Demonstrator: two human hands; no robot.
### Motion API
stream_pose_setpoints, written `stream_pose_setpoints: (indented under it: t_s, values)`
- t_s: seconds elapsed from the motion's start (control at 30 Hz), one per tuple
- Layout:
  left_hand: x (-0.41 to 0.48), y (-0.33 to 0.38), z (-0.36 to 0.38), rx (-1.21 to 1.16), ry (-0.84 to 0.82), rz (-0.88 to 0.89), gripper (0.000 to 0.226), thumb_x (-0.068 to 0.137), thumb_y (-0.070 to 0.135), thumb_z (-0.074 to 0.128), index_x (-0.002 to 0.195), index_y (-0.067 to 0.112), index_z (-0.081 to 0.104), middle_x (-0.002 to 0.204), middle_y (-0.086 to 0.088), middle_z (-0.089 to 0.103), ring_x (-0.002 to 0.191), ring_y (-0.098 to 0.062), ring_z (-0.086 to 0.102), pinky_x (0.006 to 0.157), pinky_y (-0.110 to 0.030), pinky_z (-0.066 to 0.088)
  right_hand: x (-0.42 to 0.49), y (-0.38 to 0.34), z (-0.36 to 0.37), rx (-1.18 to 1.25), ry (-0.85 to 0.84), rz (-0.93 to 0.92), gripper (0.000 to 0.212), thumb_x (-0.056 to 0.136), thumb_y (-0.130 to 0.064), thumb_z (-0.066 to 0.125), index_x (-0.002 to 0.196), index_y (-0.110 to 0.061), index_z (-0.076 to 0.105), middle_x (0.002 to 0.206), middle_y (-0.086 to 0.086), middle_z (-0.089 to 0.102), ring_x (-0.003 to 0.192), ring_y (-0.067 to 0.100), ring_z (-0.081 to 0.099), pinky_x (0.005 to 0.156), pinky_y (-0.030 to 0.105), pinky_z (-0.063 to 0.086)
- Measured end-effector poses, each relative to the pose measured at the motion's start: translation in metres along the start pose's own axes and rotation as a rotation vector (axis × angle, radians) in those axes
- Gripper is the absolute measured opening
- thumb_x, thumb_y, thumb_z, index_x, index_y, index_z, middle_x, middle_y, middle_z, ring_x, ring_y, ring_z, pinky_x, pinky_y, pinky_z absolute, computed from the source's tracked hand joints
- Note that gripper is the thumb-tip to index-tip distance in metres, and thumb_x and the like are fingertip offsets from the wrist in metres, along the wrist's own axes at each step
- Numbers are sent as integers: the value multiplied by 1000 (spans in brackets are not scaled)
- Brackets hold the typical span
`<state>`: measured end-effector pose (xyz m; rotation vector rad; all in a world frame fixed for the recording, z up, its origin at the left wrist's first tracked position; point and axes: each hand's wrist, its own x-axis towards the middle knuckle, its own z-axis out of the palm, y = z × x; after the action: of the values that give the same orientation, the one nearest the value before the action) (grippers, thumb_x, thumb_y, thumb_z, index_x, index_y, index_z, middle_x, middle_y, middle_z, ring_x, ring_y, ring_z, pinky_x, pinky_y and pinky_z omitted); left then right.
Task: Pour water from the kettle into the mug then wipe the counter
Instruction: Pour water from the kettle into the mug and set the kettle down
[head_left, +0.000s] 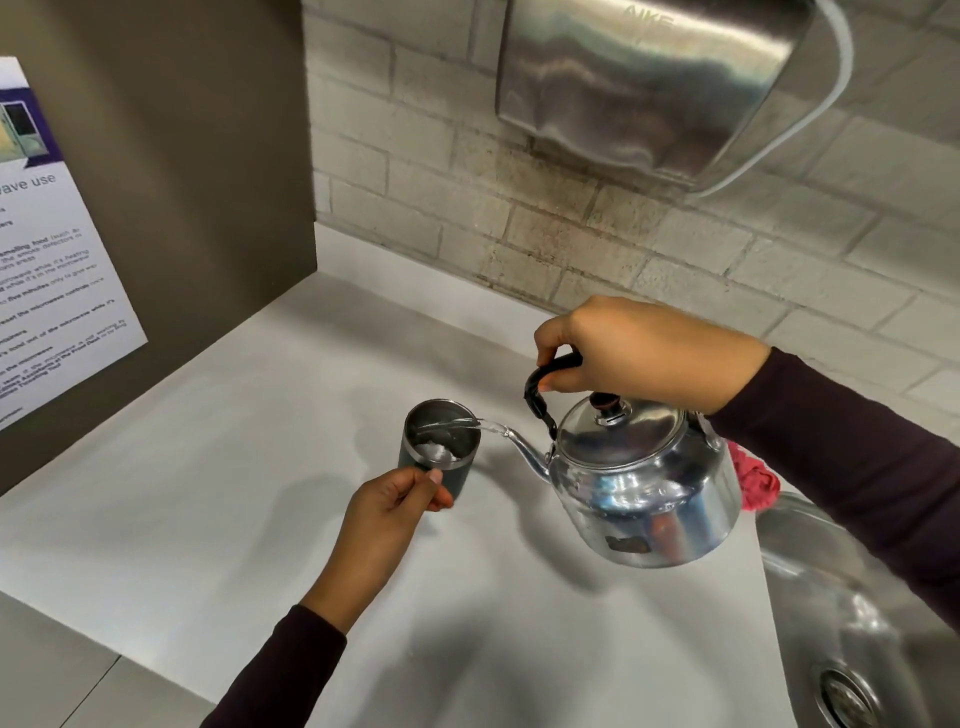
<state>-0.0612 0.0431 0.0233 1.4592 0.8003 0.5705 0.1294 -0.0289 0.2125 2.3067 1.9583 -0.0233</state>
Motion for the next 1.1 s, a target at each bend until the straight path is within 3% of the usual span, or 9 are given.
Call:
stream_pose_setpoints:
  t_s: [0.17,0.4,0.67,0.77,0.93,1.0,1.1]
  values:
    - [1,-3,8,22,-27,-2,32,90,23,55,62,17,68,60,19,70,58,9,59,73,-22,43,-30,21,25,118,102,194,27,80,-47,63,81,-21,63,62,-8,57,56,10,56,49,30,46]
    - [5,-4,34,69,-125,5,32,90,25,56,61,22,70,69,16,73,69,2,65,83,-24,48,-75,50,75,381,273,503,33,76,-42,67,64,-13,58,56,-1,55,50,11,46,46,27,33]
    - [15,-5,72,61,-234,19,32,90,23,55,61,23,69,66,15,73,69,1,65,85,-29,49,-94,108,113,537,345,809,36,80,-43,64,72,-8,60,55,-3,52,52,11,48,47,27,35]
    - [21,-9,86,66,-268,7,35,89,24,55,57,25,69,66,14,73,68,1,65,86,-31,48,-92,138,129,557,347,864,36,79,-47,62,72,-12,60,60,-5,55,57,7,48,48,26,33]
    - [28,-12,102,105,-293,-22,34,89,27,55,58,26,70,67,14,73,69,1,64,88,-34,48,-77,184,149,577,369,818,35,81,-41,64,77,-6,66,69,2,59,66,18,53,55,28,34]
    - [31,-11,107,122,-289,-20,33,89,27,55,59,24,70,67,13,73,72,-3,65,88,-34,47,-72,202,155,636,404,814,27,80,-36,68,85,-9,67,73,-2,59,71,13,54,57,20,36]
    - [36,-9,113,124,-254,-26,33,89,25,55,60,21,70,66,11,72,75,-10,65,89,-35,47,-65,221,160,725,412,796,23,79,-28,72,89,-8,67,66,-13,54,62,0,49,51,3,36]
